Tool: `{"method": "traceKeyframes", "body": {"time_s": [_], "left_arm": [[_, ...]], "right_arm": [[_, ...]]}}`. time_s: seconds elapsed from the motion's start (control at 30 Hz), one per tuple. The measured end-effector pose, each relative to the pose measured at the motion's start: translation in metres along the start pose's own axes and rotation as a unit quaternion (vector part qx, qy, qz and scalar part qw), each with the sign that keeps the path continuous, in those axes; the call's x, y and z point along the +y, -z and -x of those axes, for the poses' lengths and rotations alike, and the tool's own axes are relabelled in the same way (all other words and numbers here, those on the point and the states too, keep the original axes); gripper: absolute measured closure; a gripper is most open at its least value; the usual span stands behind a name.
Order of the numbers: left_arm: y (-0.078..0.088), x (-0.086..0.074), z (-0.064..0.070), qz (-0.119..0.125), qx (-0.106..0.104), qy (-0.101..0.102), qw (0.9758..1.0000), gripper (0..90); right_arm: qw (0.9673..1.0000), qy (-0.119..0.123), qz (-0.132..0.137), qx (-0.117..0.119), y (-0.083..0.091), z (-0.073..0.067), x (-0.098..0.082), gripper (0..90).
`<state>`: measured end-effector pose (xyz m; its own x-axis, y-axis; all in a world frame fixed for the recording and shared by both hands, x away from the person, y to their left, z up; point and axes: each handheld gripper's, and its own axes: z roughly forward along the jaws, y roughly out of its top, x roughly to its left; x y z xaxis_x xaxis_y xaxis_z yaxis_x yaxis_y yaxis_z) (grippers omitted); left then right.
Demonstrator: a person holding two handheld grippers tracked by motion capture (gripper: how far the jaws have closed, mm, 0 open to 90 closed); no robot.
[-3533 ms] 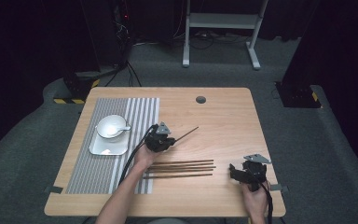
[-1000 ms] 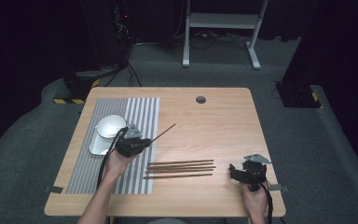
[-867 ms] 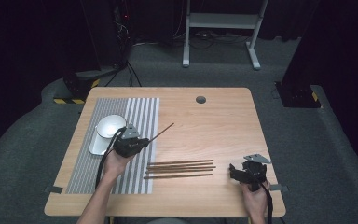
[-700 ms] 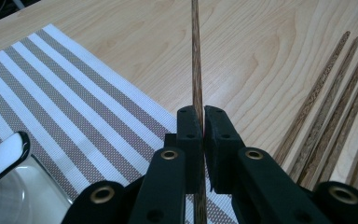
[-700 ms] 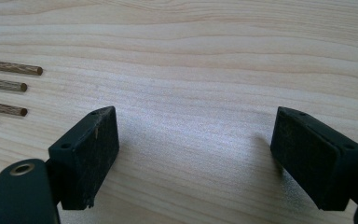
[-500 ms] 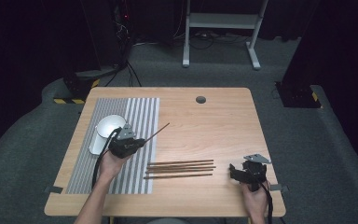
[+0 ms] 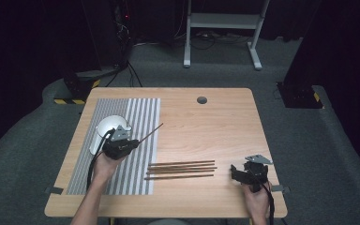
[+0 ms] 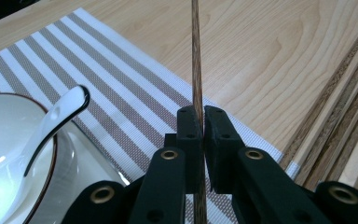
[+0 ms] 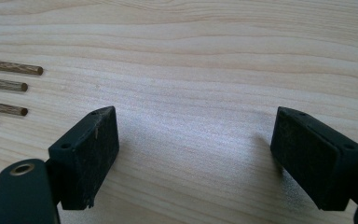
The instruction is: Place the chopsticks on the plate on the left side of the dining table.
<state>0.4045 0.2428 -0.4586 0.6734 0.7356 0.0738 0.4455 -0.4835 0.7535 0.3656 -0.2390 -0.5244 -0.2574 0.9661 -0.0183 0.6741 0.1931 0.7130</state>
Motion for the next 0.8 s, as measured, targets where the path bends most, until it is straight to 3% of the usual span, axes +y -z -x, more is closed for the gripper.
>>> {"method": "traceKeyframes", "body": {"time_s": [0.4,0.8], "left_arm": [[0.008,-0.012,-0.011,0.003,0.01,0.022,0.9997,84.9],[0.015,-0.021,-0.019,-0.004,0.029,0.028,0.9992,84.9]], "right_arm": [[1.0,-0.001,0.0,0.0,0.0,0.0,0.0,15.1],[1.0,-0.003,-0.001,0.0,0.0,0.0,0.0,15.1]]}}
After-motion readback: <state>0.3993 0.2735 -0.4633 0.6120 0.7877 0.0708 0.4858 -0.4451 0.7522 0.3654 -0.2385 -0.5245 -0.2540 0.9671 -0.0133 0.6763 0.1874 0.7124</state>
